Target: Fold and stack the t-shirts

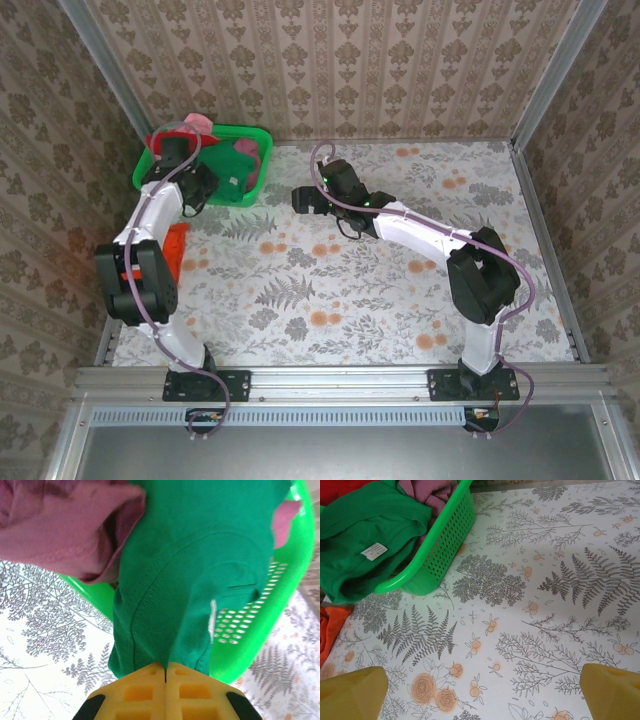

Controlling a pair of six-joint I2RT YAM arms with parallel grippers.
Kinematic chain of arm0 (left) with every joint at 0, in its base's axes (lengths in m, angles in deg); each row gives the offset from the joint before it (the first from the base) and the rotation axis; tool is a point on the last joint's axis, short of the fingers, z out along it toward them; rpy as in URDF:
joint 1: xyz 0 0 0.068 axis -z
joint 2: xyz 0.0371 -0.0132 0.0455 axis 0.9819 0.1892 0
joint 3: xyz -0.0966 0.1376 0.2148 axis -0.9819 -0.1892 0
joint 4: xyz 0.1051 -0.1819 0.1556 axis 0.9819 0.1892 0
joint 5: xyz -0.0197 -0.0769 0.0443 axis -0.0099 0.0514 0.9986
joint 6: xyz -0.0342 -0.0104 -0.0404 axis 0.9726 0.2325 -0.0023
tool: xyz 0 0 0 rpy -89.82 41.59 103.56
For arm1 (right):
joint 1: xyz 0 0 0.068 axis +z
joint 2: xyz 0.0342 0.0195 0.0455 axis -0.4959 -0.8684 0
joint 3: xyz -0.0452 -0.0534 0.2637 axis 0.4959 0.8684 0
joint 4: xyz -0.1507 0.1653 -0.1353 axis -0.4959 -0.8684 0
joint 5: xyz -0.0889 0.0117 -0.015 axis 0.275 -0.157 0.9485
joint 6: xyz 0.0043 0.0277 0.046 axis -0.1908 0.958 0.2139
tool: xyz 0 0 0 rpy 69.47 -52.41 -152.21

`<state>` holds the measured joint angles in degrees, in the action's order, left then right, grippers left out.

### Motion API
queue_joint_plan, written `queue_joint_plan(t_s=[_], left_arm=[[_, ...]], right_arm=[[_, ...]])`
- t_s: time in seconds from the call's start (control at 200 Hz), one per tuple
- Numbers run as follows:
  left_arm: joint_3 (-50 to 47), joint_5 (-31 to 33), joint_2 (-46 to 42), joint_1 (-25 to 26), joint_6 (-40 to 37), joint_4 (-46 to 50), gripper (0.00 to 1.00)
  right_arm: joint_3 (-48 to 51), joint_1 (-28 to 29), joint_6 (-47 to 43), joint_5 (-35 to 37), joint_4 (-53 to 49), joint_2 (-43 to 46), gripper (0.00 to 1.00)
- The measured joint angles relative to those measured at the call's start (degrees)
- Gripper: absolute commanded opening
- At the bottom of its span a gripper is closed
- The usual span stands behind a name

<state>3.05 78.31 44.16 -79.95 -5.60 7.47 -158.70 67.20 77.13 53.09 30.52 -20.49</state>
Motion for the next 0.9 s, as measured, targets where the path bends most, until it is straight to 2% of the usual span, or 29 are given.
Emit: queue_joint_plan(t_s=[0.22,0.615,0.795,0.81,0.865,0.9], left_arm=[[7.5,-3.1,-1.0,-0.3,-0.8,0.0,0.0],[36.7,-10.1,-1.0,-0.3,-4.6,-1.5,0.0],[41.1,-12.4,-1.0,0.2,-5.6,-3.0,0.0],[41.1,-12.3,-0.8,0.3,-5.8,-2.8,0.07],[41.0,-12.0,-0.4,0.5,-6.6,-2.0,0.42],[40.4,-11.5,-0.1,0.7,-7.2,-1.4,0.56]], right_arm=[[0.0,0.0,0.4,0.0,0.0,0.0,1.0],[0.0,0.0,0.8,0.0,0.2,0.0,1.0],[0.0,0.0,1.0,0.0,0.2,0.0,1.0],[0.0,0.0,1.0,0.0,0.3,0.0,1.0],[0.0,0.0,1.2,0.0,0.4,0.0,1.0],[0.0,0.0,1.3,0.0,0.5,0.0,1.0]])
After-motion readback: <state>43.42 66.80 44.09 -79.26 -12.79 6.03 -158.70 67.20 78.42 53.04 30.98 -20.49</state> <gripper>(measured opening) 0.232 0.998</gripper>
